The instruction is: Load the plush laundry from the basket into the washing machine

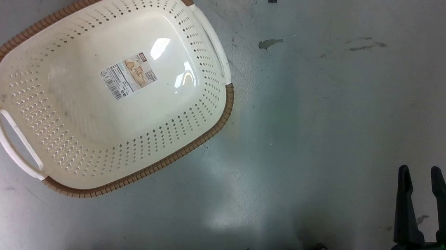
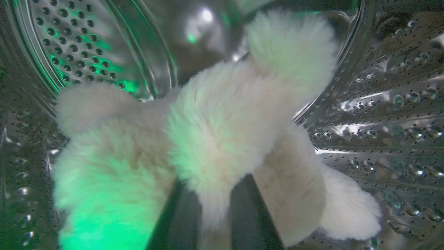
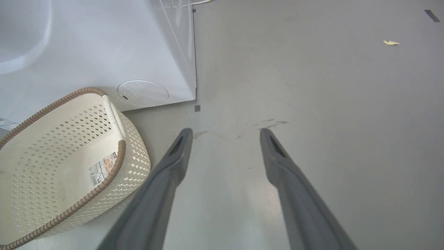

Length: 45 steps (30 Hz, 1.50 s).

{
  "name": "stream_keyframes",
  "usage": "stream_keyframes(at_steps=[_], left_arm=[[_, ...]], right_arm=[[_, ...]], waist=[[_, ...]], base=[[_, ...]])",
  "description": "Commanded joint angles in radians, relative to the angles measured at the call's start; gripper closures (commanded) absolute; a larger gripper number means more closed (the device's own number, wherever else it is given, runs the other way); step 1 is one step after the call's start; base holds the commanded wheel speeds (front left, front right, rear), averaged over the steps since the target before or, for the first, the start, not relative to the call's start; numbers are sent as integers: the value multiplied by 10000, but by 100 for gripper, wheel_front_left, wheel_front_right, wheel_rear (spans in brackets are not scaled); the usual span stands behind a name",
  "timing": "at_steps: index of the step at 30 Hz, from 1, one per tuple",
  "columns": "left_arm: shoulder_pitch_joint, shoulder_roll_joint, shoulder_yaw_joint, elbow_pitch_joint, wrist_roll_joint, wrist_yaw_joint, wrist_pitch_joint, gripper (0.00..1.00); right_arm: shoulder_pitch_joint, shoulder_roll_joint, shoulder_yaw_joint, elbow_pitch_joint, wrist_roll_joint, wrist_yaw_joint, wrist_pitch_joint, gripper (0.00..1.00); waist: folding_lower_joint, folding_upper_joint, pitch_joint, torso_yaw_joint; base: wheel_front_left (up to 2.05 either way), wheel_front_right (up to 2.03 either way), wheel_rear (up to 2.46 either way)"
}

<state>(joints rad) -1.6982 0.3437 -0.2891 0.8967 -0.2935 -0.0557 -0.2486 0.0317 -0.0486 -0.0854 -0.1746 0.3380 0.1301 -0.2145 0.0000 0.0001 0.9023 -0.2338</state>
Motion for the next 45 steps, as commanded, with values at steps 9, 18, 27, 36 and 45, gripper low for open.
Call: stream_keyframes(at_steps=[9,18,27,36,45], left_arm=[[-658,-172,-36,815,-129,71,-77,0],[-806,-485,-105,1217,-243,-13,-116,0],[70,-891,-76,860,-355,-148,-129,0],[1485,-1379,25,-183,-225,19,-130,0],[2942,-1755,-26,-904,74,130,-131,0]], right_arm=[[-16,-16,-1,40,56,6,-115,0],[-152,-16,-103,4,-84,6,-44,0],[-477,-16,-233,-156,-444,6,310,0],[-646,-16,-494,-454,-680,6,684,0],[-725,-16,-582,-434,-747,6,891,0]], waist=[[0,-1,100,93],[0,-1,-31,355],[0,-1,-639,781],[0,-1,-1107,1254],[0,-1,-1633,1585]], base=[[0,0,0],[0,0,0],[0,0,0],[0,0,0],[0,0,0]])
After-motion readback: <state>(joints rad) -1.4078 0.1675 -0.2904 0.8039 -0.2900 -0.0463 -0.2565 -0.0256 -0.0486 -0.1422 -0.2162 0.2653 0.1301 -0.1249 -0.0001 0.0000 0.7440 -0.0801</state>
